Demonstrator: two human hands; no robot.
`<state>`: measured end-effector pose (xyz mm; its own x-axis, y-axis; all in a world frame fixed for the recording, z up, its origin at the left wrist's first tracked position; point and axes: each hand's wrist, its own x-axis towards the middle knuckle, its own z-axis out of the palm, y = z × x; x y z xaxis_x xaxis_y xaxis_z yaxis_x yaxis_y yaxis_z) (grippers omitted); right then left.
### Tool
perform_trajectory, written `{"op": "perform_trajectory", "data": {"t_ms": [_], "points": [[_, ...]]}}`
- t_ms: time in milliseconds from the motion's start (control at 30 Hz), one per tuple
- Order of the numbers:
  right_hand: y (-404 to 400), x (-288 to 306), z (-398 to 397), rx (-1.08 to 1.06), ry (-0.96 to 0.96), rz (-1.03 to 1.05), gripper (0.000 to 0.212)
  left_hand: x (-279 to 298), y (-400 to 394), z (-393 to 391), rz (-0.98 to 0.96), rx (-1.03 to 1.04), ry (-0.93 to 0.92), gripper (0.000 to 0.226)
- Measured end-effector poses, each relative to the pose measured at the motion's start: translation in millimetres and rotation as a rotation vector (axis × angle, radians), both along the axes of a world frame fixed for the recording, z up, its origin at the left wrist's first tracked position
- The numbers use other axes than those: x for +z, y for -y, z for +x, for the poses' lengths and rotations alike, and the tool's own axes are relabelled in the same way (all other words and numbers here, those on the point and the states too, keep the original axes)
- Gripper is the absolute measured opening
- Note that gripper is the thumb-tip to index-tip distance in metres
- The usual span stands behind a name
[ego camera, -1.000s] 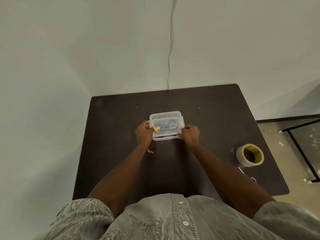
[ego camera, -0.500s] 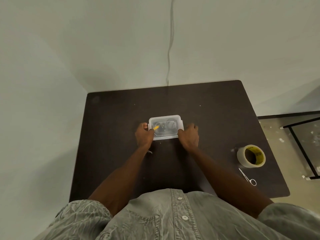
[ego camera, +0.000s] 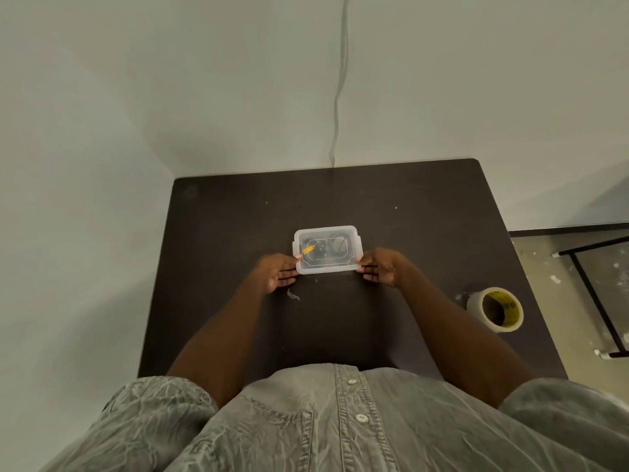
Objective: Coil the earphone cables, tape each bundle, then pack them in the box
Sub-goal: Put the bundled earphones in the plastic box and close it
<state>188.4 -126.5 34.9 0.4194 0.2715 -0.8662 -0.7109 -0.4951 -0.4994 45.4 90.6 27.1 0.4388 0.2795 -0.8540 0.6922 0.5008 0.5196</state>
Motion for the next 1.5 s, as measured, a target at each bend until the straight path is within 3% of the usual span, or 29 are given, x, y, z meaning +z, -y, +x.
{"op": "perform_trajectory", "data": {"t_ms": [100,200,367,533,700,800,867,933,1033,1167,1333,1500], "points": [[5.2,-3.9,-0.5,-0.017,0.034,-0.004,0.012,-3.2,1.9,0.0,0.022,0.057,0.012,0.013],[2.7,-7.7,-4.7,-0.051,0.21,-0.05,0.013,-2.6,8.7,0.9,0.115,0.127,0.069,0.017],[-2.6,-10.2,-32.9,-0.018,0.603,-0.126,0.007,-12.7,31.6,-4.4,0.477,0.229,0.126,0.012],[-4.3,-10.0,-59.4,0.209,0.974,-0.252,0.015,-8.6,57.6,-8.1,0.997,-0.021,0.077,0.022],[-4.3,-13.1,-52.1,0.444,1.039,-0.329,0.022,-9.4,51.0,-5.1,1.191,-0.336,-0.002,0.024],[-2.7,-9.5,-54.4,0.477,1.088,-0.336,0.023,-7.7,40.7,-2.9,1.101,-0.333,0.012,0.021],[-4.9,-7.4,-57.6,0.454,1.045,-0.34,0.024,-3.9,32.7,1.3,0.882,-0.185,0.022,0.023],[-10.4,-2.1,-60.9,0.345,0.964,-0.29,0.024,0.7,23.8,3.3,0.576,-0.058,0.003,0.05],[-22.9,11.4,-67.9,0.315,0.959,-0.152,0.022,9.3,11.3,-5.7,0.337,-0.005,0.014,0.035],[-45.5,23.7,-87.0,0.342,0.89,-0.082,0.036,14.3,1.7,-41.4,0.219,0.352,0.088,0.028],[-84.8,19.9,-128.4,0.493,0.858,-0.055,0.044,-4.7,-12.8,-114.8,0.167,0.873,0.126,0.042],[-114.1,21.9,-175.2,0.692,0.869,-0.124,0.047,-4.9,-22.4,-177.8,0.202,1.082,0.124,0.044]]}}
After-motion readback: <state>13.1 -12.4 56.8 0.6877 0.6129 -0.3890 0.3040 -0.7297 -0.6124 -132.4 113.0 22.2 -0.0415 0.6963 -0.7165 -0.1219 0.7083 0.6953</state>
